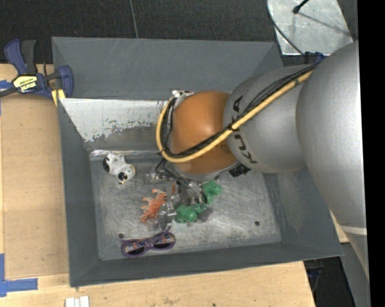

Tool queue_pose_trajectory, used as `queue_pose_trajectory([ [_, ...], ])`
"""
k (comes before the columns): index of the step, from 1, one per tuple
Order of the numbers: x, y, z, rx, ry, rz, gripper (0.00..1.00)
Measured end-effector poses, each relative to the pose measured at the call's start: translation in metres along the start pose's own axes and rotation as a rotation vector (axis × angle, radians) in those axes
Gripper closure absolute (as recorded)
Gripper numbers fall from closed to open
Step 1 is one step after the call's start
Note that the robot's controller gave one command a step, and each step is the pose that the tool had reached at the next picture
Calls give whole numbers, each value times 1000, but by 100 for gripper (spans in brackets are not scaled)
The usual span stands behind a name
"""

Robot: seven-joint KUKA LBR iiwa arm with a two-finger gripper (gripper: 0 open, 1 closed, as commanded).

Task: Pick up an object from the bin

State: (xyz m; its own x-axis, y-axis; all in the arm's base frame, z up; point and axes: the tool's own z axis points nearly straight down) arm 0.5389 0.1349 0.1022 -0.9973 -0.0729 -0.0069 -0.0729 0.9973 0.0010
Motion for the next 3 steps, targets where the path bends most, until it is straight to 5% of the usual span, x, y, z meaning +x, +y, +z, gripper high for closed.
queue_pose_trajectory([
  [1,7,13,26,-2,-13,-142,100],
  [2,7,13,26,-2,-13,-141,100],
  [3,13,10,-16,1,12,-130,100],
])
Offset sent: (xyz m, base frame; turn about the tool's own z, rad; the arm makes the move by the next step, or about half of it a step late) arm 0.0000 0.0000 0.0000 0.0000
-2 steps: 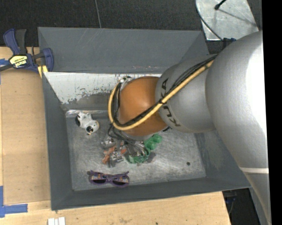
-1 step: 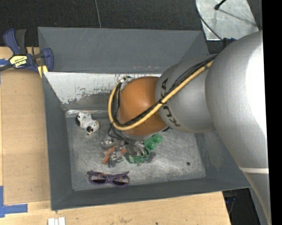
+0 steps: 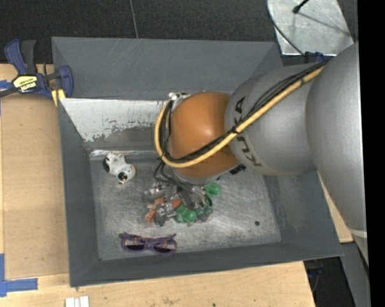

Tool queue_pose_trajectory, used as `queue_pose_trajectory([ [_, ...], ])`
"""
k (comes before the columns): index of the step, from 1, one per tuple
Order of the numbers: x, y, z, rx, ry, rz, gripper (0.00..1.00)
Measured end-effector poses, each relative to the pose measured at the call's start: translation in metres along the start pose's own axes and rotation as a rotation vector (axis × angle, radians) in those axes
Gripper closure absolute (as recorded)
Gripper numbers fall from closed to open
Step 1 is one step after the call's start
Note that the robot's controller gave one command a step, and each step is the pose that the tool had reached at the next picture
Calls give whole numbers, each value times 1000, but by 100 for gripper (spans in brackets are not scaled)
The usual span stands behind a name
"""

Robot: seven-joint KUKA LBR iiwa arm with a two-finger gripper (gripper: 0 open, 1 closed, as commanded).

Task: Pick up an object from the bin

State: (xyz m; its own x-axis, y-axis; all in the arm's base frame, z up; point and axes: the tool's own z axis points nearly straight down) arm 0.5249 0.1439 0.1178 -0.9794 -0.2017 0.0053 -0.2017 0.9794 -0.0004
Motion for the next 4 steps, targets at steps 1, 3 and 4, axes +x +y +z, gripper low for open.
queue_pose_trajectory([
  [1,-12,3,-25,-1,-16,0,100],
  [3,1,18,-77,-1,-8,-27,100],
  [4,-7,14,-111,-1,-6,-8,100],
])
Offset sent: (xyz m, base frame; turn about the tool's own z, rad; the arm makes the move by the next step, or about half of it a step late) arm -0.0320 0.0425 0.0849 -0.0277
